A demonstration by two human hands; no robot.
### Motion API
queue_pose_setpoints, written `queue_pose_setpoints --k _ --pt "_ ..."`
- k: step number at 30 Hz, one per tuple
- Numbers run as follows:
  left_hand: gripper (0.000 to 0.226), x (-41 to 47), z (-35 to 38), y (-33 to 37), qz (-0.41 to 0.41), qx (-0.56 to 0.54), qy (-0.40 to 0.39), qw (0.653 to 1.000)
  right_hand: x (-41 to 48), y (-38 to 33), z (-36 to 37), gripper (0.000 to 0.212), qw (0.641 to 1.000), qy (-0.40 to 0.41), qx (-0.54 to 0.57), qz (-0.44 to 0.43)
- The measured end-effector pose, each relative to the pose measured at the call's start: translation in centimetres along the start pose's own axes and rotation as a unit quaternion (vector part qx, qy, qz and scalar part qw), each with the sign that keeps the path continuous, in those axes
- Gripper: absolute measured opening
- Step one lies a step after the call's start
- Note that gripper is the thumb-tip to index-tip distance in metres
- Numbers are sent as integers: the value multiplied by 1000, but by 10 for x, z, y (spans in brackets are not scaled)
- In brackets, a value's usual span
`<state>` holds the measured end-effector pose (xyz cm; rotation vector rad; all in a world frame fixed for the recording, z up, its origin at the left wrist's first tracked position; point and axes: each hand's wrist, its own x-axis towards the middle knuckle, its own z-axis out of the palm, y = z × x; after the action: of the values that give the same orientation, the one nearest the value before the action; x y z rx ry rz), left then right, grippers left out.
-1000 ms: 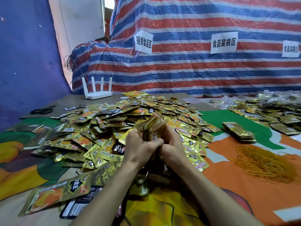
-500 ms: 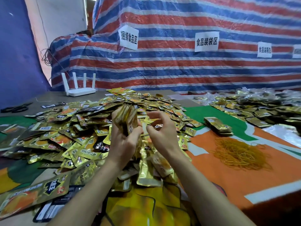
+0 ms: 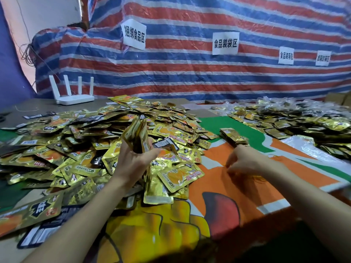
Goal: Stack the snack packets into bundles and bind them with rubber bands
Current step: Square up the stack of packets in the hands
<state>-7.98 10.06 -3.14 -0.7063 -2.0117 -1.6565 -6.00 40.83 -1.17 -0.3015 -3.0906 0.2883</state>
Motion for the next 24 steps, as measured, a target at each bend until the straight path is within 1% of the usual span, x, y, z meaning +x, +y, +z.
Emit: queue_pose_setpoints --k 3,6,8,10,12,15,21,24 --pt "30 -1 -1 -2 -14 -13 -10 1000 3 3 5 7 999 19 36 -4" --pt "21 -2 -4 -4 -35 -26 -5 999 4 4 4 3 999 28 41 15" --pt "23 -2 -5 -5 -50 -34 -5 998 4 5 2 5 998 40 49 25" --pt "29 -1 -6 -7 -64 -43 -2 997 4 8 -2 8 993 66 89 27" --pt "28 -1 -7 -7 -68 -44 -1 997 3 11 -7 10 987 86 133 33" --pt "25 0 -7 -7 -70 -43 0 997 2 15 -12 11 980 105 163 44" --pt "27 0 -8 -7 -83 -68 -2 994 3 20 -17 8 978 119 166 52" --pt "26 0 -8 -5 -87 -85 -2 993 0 16 -20 10 972 178 148 44"
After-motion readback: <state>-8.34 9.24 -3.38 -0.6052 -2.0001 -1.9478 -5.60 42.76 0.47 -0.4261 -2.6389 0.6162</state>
